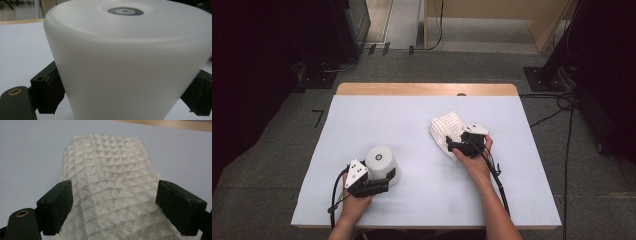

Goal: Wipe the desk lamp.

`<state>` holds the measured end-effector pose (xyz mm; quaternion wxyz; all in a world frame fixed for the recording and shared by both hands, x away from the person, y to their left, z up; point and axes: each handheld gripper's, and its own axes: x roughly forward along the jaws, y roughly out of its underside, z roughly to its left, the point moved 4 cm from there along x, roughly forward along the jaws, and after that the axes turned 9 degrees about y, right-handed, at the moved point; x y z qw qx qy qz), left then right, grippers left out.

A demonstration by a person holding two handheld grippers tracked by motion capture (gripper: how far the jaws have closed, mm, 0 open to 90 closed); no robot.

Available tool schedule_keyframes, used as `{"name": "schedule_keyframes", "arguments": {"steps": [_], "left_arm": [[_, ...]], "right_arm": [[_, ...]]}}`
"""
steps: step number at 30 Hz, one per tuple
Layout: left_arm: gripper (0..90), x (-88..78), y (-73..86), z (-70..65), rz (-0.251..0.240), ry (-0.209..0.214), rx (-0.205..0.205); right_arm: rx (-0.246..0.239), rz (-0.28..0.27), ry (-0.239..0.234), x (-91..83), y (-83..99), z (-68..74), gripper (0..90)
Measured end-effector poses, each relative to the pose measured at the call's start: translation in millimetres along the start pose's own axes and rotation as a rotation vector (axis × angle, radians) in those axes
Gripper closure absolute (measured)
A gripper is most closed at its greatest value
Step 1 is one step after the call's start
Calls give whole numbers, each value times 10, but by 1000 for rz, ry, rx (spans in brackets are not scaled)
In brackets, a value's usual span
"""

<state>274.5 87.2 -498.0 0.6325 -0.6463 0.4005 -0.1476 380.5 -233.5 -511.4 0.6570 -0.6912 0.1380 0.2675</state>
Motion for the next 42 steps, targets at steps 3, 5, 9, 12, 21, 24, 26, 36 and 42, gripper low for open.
{"name": "schedule_keyframes", "arguments": {"steps": [3, 5, 9, 12, 21, 24, 26, 36, 42], "left_arm": [[85, 1, 0, -4, 1, -2, 4], [85, 2, 3, -12, 5, -3, 8], [85, 5, 5, -16, 7, -6, 14], [85, 4, 5, -16, 7, -7, 15], [85, 1, 3, -5, 4, -2, 8], [84, 2, 2, -4, 2, -1, 6], [84, 2, 2, -4, 2, -1, 7], [85, 6, 2, -6, 2, -2, 8], [85, 6, 3, -9, 4, -3, 10]], "right_arm": [[11, 23, -11, 24, 4, -20, 140], [12, 31, -8, 31, 7, -22, 140], [-26, 43, 18, 40, 22, 9, 140], [-37, 56, 33, 52, 24, 21, 144], [5, 32, 27, 16, 18, -23, 144], [-7, 30, 27, 10, 15, -15, 148], [-20, 27, 29, 0, -1, -5, 150], [-24, -94, 29, -452, -400, -75, 151], [-85, -72, -5, -471, -653, 28, 135]]}}
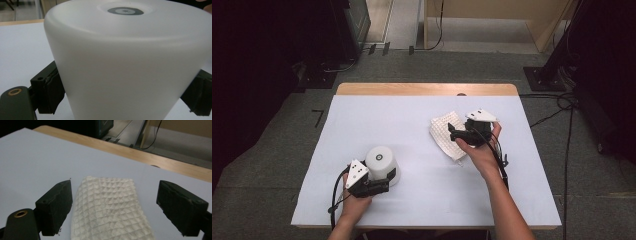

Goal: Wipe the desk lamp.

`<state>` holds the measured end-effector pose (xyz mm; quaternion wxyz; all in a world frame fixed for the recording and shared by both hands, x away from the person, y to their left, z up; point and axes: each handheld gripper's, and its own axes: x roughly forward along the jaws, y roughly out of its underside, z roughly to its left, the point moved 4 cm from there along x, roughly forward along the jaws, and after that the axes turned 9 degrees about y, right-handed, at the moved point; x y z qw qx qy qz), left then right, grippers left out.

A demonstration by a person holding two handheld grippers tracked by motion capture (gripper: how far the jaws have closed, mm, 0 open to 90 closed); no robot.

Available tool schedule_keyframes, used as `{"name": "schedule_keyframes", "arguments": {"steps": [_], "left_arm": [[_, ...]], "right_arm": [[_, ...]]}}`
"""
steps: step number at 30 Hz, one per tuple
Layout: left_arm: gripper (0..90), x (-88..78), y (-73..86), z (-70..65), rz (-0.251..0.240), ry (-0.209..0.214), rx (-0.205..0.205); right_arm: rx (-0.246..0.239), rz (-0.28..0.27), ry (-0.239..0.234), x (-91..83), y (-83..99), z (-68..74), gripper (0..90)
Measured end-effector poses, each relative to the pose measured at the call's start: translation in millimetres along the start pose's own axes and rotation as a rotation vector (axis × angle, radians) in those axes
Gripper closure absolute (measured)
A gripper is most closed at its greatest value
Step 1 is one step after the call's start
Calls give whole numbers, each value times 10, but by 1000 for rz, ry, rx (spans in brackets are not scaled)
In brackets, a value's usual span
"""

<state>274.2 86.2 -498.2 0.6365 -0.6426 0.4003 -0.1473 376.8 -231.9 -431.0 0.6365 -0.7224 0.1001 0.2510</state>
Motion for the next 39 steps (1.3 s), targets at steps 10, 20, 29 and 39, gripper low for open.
{"name": "schedule_keyframes", "arguments": {"steps": [10, 20, 29, 39], "left_arm": [[85, -2, -2, 9, -4, 3, -7], [85, -2, -2, 10, -4, 4, -8], [85, 11, -5, -13, 7, -5, 15], [85, 47, -29, -67, 52, -43, 67]], "right_arm": [[-57, 231, 5, 598, 340, 80, 128], [-56, 260, 20, 763, 604, 101, 93], [-91, 249, -27, 710, 614, 66, 639], [-52, 119, -63, 317, 539, 63, 787]]}}
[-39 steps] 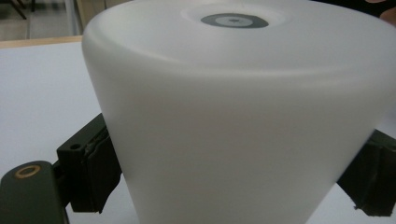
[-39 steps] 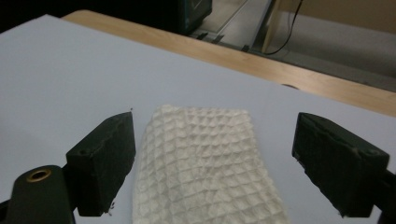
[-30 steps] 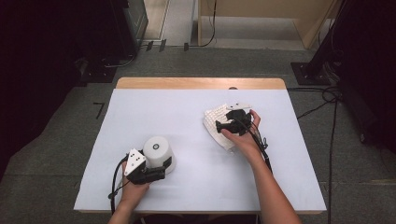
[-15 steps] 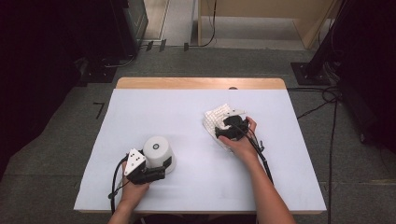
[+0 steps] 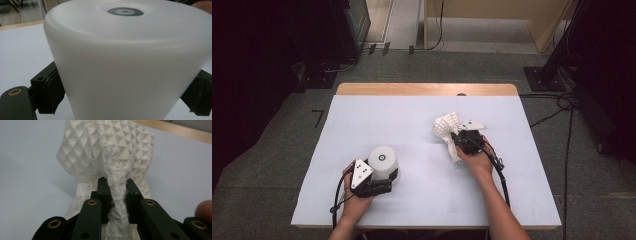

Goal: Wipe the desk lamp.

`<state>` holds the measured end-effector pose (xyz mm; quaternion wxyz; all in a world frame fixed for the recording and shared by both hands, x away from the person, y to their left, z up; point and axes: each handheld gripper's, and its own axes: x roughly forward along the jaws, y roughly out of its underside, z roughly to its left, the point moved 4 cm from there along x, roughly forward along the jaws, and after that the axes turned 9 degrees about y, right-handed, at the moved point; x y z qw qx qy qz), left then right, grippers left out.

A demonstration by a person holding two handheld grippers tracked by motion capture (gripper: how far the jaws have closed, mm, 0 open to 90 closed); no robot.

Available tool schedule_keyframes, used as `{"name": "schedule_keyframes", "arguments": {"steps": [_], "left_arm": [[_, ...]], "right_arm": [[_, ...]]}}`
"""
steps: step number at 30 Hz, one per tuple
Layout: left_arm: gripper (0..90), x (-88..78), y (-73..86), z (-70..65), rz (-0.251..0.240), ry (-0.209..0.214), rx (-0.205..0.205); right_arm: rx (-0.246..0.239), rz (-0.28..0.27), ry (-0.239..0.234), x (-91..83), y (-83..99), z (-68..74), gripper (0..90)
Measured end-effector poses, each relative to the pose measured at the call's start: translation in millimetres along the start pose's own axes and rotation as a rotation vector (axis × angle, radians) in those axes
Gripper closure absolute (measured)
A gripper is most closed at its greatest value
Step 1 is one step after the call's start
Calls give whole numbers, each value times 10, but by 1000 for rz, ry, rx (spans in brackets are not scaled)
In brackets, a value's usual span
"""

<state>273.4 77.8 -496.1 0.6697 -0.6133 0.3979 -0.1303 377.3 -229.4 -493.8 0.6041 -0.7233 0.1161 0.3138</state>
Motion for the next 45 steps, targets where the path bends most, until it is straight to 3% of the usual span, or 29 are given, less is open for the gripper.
{"name": "schedule_keyframes", "arguments": {"steps": [3, 4, 7, 8, 9, 12, 13, 15, 16, 18, 21, 26, 32, 34, 36, 40, 43, 45], "left_arm": [[85, 7, -21, -33, 12, -11, -2], [85, 18, -34, -56, 11, -3, -11], [86, 56, -80, -141, 29, -1, 21], [86, 56, -80, -141, 29, -1, 21], [86, 86, -130, -206, 33, 4, 45], [86, 110, -190, -262, 26, 9, 42], [86, 128, -245, -320, 12, 16, 48], [86, 134, -263, -349, 9, 17, 59], [86, 150, -291, -391, 7, 26, 73], [86, 162, -310, -418, 17, 26, 95], [86, 170, -321, -450, 32, 14, 117], [86, 195, -284, -542, 72, -20, 198], [86, 256, -264, -666, 111, -50, 265], [86, 264, -267, -696, 111, -45, 280], [86, 288, -268, -785, 115, -46, 322], [87, 311, -260, -862, 113, -35, 328], [87, 313, -257, -859, 113, -5, 317], [87, 311, -257, -848, 110, 6, 305]], "right_arm": [[54, -104, -60, -311, 5, 56, 785], [68, -114, -74, -383, 12, 81, 785], [75, -154, -122, -643, 49, 179, 785], [75, -154, -122, -643, 49, 179, 785], [71, -173, -147, -804, 72, 254, 785], [52, -174, -172, -911, 51, 321, 785], [34, -181, -202, -1057, 1, 401, 785], [35, -186, -212, -1093, -9, 420, 784], [24, -206, -232, -1223, -59, 516, 783], [8, -215, -244, -1298, -96, 607, 782], [8, -220, -269, -1356, -139, 735, 778], [-20, -224, -275, -1408, -190, 926, 773], [-129, -205, -277, -1466, -189, 1211, 761], [-168, -195, -245, -1451, -173, 1274, 754], [-161, -190, -239, -1437, -164, 1301, 754], [-155, -191, -266, -1443, -162, 1349, 758], [-146, -198, -249, -1404, -165, 1313, 756], [-121, -190, -212, -1359, -168, 1232, 755]]}}
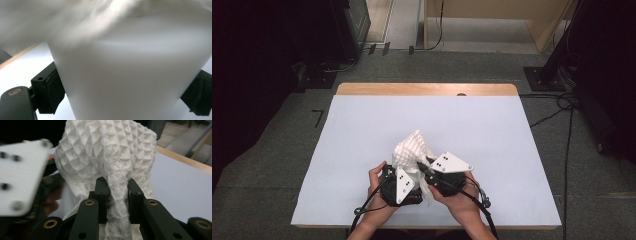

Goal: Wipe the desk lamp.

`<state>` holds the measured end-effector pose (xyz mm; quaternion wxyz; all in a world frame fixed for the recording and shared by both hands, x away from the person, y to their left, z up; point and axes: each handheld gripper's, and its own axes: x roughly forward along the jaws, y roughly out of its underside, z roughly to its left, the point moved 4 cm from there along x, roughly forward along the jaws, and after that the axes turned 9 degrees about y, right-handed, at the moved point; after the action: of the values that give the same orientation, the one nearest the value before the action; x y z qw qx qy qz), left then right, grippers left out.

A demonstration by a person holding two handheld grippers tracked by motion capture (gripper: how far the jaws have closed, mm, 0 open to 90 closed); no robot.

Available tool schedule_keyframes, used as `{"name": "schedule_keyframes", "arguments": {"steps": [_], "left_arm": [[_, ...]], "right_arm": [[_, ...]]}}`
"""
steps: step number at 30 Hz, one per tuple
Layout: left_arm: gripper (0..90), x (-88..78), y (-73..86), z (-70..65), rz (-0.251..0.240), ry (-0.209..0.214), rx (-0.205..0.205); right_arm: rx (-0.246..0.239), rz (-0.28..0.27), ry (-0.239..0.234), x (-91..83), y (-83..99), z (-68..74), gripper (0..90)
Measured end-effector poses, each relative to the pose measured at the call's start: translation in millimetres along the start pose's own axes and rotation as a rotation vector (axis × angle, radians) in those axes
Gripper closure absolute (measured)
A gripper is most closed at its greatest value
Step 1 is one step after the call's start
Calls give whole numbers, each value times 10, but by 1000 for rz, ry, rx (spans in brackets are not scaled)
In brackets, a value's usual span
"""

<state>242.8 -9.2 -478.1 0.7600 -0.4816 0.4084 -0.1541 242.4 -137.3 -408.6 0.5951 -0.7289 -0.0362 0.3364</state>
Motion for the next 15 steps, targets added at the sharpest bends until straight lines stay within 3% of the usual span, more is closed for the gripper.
{"name": "schedule_keyframes", "arguments": {"steps": [3, 6, 9, 11, 15], "left_arm": [[87, -13, 23, 99, -1, -8, -46], [87, -18, 31, 148, -3, -16, -78], [87, -7, 19, 85, -3, -17, -54], [87, 7, 6, 11, -5, 6, -32], [87, 21, -2, -10, -8, 30, -43]], "right_arm": [[39, 26, -3, 14, 33, -106, 757], [29, 30, -41, -5, 23, -51, 757], [5, 22, -69, -13, -12, 93, 754], [-13, 6, -76, -4, -29, 162, 757], [3, -7, -51, 29, -23, 79, 767]]}}
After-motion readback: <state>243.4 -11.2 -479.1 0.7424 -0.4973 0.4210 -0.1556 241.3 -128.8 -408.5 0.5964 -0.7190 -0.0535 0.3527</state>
